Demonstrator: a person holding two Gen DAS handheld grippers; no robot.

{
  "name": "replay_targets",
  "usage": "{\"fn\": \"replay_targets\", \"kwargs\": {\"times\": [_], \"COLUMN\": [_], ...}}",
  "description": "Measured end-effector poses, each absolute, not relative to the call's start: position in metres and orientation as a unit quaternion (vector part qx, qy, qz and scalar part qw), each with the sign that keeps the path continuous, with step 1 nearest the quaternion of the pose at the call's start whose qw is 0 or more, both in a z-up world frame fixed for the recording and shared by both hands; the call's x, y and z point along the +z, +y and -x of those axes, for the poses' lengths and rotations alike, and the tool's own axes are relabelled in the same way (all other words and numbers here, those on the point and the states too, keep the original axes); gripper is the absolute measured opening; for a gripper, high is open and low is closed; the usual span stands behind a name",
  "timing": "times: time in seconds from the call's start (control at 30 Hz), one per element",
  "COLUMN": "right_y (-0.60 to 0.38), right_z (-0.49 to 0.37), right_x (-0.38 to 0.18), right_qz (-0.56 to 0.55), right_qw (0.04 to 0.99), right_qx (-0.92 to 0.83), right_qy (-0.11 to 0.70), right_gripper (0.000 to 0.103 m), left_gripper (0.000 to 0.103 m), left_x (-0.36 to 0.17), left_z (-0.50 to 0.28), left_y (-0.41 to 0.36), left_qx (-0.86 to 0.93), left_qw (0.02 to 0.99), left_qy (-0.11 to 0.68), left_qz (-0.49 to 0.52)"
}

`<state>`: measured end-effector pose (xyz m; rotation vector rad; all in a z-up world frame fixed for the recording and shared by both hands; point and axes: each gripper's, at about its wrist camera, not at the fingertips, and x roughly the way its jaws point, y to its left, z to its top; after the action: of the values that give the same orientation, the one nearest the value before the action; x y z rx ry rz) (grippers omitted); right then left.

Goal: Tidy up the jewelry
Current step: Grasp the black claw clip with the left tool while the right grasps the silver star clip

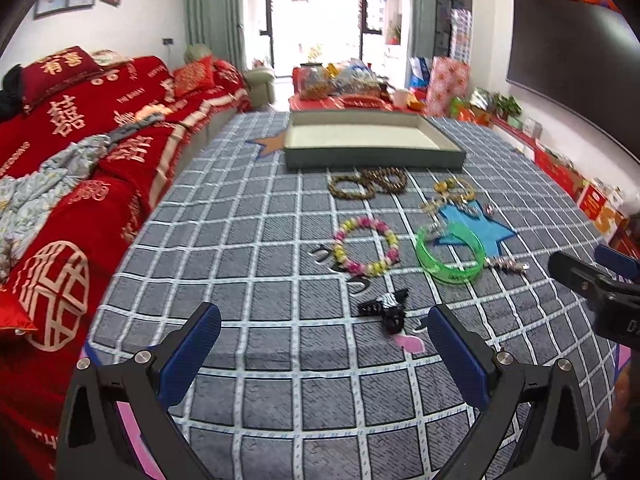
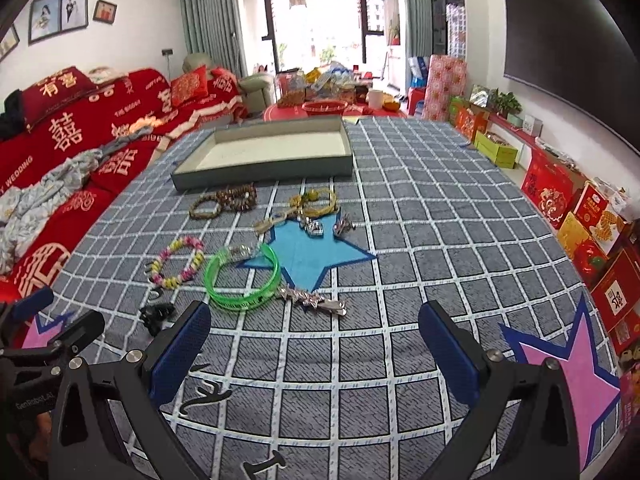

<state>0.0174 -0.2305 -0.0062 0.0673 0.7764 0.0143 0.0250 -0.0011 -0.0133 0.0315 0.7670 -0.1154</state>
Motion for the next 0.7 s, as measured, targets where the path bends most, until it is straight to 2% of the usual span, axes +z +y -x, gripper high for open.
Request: {"fn": "replay_targets", "kwargs": {"times": [0.53,0.63,0.7], "right_y": [-0.233,-0.230,-0.226], "right_z": [-0.086,-0.093,-0.096], "right_x": [-0.059,-0.064,-0.065], "right_qz": [0.042,0.054,0.064], "right_qw": [0.865,0.854,0.852], "right_qx": [0.092,0.107,0.113], "right_qy": [0.492,0.506,0.508], "right_gripper": [0.102,0.092,0.089], "left_gripper": [0.103,0.103,0.100], "left_x": [-0.047,-0.051,-0.054], "left_z": [-0.074,-0.078,-0.082], "left_y": [-0.025,-0.028,-0.030], "left_qx": [-0.105,-0.112,-0.117], "left_qw": [0.885,0.881,0.876], "left_qy": [0.454,0.460,0.468], "left_qz": [-0.008,-0.012,-0.017]}}
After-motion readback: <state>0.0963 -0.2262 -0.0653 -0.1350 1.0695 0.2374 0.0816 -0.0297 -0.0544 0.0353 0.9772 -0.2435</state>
